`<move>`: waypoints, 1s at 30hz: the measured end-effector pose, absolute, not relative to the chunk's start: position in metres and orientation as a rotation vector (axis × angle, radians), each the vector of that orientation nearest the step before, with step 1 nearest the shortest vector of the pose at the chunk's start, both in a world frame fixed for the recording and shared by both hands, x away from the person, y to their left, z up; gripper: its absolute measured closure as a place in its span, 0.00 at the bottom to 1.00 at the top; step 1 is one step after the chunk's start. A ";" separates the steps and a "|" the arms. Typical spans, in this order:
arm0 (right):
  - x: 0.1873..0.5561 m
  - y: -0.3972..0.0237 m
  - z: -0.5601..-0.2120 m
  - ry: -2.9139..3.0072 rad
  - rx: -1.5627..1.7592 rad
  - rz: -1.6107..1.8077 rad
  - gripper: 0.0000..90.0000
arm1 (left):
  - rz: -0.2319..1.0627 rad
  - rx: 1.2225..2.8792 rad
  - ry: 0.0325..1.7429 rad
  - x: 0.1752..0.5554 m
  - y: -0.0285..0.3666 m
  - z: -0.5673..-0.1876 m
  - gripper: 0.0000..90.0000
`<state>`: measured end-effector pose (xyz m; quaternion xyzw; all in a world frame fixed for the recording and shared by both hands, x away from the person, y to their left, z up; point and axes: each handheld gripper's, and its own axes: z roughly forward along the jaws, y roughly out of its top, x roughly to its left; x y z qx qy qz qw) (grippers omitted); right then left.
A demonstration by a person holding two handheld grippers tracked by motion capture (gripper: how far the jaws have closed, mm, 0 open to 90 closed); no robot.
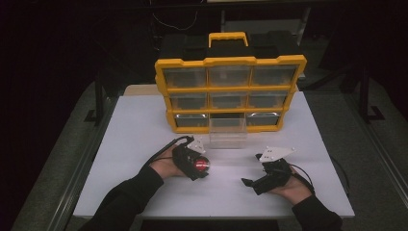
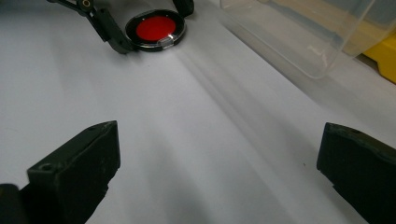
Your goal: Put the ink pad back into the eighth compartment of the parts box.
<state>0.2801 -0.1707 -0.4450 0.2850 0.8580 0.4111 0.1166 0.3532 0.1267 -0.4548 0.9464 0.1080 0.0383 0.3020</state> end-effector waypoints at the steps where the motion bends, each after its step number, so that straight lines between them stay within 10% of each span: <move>1: 0.280 -0.171 -0.445 2.513 0.834 1.204 0.00 | 0.102 2.509 0.287 0.353 0.127 -0.455 0.17; 30: 0.279 -0.171 -0.445 2.515 0.831 1.207 0.00 | 0.106 2.503 0.299 0.353 0.130 -0.452 0.32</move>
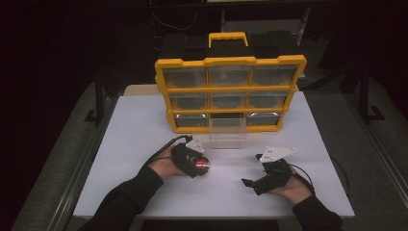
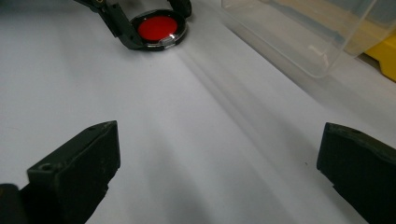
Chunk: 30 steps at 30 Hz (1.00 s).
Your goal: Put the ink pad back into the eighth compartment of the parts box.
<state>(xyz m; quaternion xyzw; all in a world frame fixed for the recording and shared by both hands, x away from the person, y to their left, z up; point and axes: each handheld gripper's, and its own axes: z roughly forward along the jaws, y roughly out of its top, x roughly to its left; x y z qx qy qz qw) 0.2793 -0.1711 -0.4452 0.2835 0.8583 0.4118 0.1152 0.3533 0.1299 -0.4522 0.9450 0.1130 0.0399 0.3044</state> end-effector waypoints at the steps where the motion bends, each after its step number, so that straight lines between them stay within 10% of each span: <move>1: 0.279 -0.171 -0.445 2.516 0.830 1.207 0.00 | 0.106 2.501 0.301 0.353 0.130 -0.452 0.32; 30: 0.278 -0.170 -0.453 2.525 0.858 1.197 0.00 | 0.072 2.468 0.340 0.356 0.139 -0.441 0.33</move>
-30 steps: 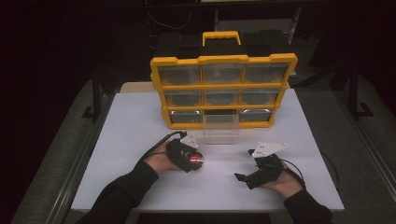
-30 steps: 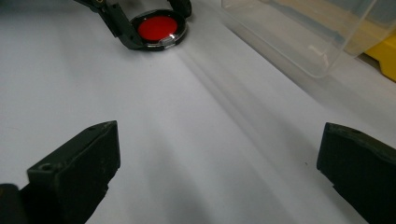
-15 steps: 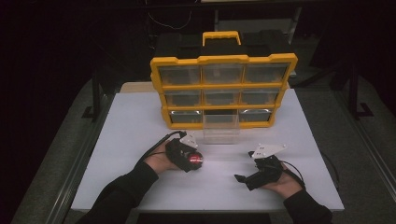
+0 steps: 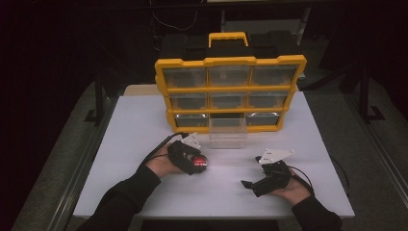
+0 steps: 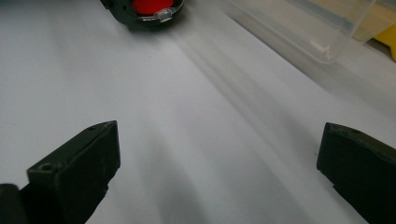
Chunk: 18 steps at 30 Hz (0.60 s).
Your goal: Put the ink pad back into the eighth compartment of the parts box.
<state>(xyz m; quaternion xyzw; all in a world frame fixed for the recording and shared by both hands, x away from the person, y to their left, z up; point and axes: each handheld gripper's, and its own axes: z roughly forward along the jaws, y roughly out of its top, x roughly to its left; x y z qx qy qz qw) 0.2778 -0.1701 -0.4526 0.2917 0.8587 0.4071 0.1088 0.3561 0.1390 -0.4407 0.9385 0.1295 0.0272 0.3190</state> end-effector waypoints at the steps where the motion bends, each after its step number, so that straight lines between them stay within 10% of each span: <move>1: 0.278 -0.170 -0.453 2.526 0.858 1.196 0.00 | 0.070 2.471 0.339 0.356 0.139 -0.440 0.33; 18: 0.278 -0.169 -0.453 2.522 0.863 1.200 0.00 | 0.043 2.455 0.363 0.357 0.143 -0.427 0.33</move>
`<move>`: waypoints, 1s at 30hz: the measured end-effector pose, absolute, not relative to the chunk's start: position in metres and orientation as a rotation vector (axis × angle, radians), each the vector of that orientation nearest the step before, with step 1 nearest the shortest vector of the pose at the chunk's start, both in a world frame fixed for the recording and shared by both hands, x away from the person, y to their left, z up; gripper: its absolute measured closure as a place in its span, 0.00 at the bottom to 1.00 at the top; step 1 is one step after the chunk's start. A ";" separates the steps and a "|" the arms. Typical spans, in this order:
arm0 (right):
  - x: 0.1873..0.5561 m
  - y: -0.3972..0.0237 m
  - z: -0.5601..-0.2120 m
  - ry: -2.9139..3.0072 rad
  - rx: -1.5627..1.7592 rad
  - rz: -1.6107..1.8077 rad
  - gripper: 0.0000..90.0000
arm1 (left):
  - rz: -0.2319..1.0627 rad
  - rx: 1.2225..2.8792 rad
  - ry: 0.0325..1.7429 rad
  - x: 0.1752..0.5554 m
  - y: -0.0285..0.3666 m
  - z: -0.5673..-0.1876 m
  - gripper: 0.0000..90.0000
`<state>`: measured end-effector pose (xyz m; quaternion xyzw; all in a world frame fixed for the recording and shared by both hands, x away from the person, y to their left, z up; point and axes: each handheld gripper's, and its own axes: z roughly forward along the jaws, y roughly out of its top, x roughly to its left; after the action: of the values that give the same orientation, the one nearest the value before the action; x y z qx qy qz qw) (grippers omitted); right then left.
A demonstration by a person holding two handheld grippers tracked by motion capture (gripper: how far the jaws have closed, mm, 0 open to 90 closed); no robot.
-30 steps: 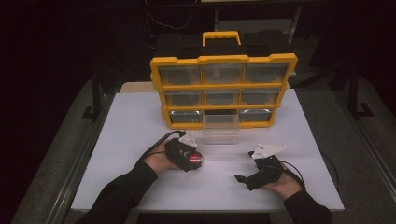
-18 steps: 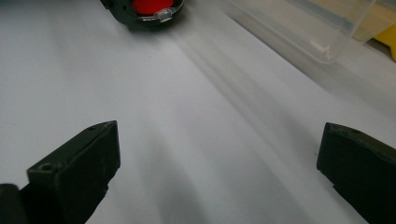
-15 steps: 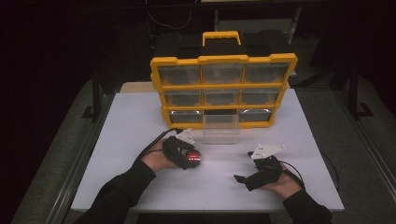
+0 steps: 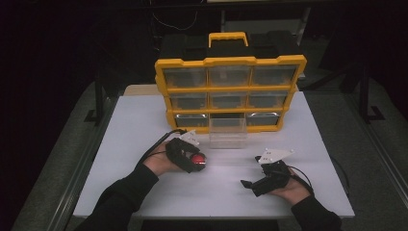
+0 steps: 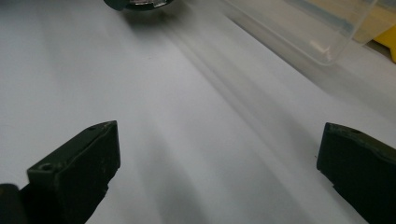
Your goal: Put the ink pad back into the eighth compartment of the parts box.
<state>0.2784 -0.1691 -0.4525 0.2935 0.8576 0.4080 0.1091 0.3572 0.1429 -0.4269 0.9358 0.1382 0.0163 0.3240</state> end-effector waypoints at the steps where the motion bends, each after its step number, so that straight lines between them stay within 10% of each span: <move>1: 0.278 -0.169 -0.453 2.522 0.863 1.200 0.00 | 0.043 2.455 0.363 0.357 0.143 -0.427 0.33; 30: 0.278 -0.170 -0.452 2.511 0.862 1.212 0.00 | 0.038 2.436 0.313 0.366 0.143 -0.393 0.33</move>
<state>0.2783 -0.1700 -0.4516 0.2936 0.8551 0.4126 0.1114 0.3656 0.1430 -0.3934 0.9341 0.1199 0.0146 0.3360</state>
